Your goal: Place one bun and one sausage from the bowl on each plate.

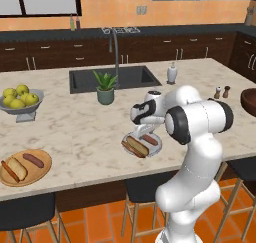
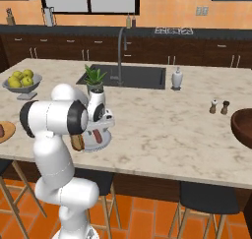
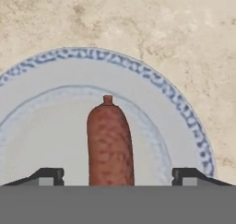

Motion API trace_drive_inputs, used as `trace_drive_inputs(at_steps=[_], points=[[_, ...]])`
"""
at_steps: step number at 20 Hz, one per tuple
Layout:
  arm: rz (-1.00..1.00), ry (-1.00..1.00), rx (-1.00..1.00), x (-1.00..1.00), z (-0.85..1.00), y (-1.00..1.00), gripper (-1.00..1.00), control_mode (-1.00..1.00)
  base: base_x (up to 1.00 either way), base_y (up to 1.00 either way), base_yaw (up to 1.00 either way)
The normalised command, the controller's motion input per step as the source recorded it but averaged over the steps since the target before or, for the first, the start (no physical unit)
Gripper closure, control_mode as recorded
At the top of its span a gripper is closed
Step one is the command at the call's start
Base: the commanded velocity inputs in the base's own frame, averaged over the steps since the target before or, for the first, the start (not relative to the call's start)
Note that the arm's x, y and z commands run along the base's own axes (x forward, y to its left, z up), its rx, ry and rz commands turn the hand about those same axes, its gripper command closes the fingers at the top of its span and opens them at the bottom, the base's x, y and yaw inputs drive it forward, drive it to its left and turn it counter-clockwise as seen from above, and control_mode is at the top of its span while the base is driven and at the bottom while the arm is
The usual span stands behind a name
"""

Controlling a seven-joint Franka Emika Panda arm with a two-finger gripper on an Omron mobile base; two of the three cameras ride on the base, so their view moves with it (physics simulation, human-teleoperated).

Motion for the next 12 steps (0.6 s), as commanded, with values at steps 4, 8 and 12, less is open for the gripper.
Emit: trace_drive_inputs(at_steps=[4, 8, 12], points=[[0.00, 0.00, -0.01, 0.00, 0.70, -0.08, -1.00, -1.00, 0.00, 0.00, 0.00], [0.00, -0.01, 0.00, -0.27, 1.00, -0.12, -1.00, -1.00, 0.00, 0.00, 0.00], [-0.04, -0.29, 0.11, -0.68, 0.89, -0.55, -1.00, -1.00, 0.00, 0.00, 0.00]])
